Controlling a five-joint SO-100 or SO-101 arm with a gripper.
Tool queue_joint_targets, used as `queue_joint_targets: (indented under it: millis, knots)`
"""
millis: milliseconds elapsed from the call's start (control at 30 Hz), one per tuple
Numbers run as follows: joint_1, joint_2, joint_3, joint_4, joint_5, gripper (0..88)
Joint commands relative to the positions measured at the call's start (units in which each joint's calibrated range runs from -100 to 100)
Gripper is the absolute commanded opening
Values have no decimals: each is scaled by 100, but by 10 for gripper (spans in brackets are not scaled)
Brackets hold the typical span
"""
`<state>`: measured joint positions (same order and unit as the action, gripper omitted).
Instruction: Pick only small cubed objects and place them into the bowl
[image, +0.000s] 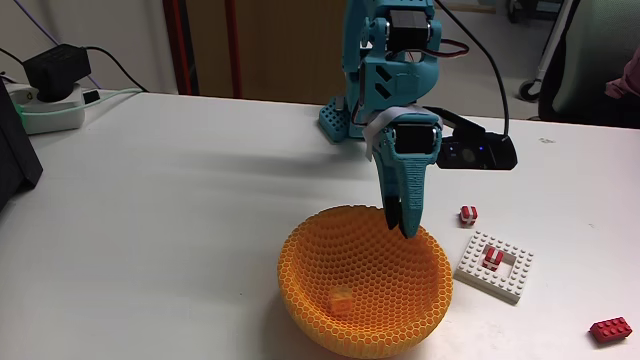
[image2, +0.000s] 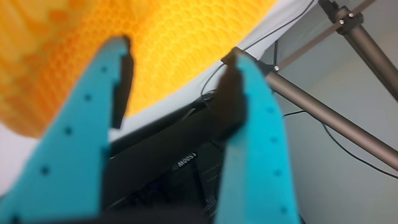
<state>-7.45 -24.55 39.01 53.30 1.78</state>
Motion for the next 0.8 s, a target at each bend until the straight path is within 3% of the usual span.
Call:
queue_joint_targets:
  millis: [0, 167, 333, 767]
  knots:
    - [74, -320, -170, 343, -83, 300]
    - [-1119, -1551, -440, 1612, -195, 254]
    - [-2573, -1153, -420, 1681, -352, 215]
    - [-3440, 1422, -1229, 1377, -435, 165]
